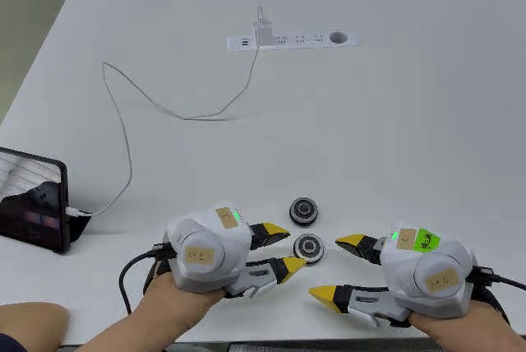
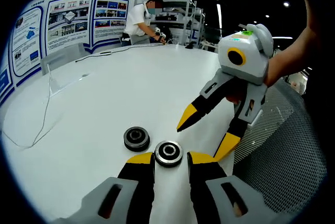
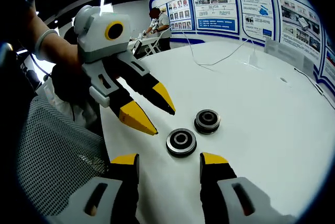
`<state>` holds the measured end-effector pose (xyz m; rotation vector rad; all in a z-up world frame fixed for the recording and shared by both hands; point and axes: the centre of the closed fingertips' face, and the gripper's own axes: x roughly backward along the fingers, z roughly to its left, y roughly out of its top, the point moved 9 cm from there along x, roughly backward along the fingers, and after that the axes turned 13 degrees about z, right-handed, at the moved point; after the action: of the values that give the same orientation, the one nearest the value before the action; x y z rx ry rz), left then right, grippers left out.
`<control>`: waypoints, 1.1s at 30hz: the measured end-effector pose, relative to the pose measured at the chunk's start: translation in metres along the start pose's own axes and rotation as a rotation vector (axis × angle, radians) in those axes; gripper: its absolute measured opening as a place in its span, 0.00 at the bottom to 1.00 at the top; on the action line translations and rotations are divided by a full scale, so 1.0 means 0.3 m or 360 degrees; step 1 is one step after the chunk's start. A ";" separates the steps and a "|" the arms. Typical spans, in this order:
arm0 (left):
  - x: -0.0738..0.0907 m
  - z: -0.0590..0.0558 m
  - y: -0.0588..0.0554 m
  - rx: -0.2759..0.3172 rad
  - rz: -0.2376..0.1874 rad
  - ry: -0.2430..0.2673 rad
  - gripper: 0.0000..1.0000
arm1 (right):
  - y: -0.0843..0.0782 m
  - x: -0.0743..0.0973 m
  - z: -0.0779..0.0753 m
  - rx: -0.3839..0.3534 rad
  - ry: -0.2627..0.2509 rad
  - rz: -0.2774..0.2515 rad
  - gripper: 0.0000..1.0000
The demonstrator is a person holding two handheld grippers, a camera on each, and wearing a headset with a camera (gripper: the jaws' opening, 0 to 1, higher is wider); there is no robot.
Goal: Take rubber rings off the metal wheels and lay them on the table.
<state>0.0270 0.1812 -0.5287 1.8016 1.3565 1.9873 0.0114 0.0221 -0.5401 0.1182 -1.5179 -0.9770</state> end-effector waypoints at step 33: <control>-0.099 0.005 0.038 -0.0210 0.0153 -0.0043 0.18 | -0.020 -0.005 -0.037 -0.0194 -0.0016 -0.0082 0.31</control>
<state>0.0414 0.1567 -0.5428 1.8589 1.1229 2.0391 0.0185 0.0137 -0.5464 0.0658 -1.4666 -1.1097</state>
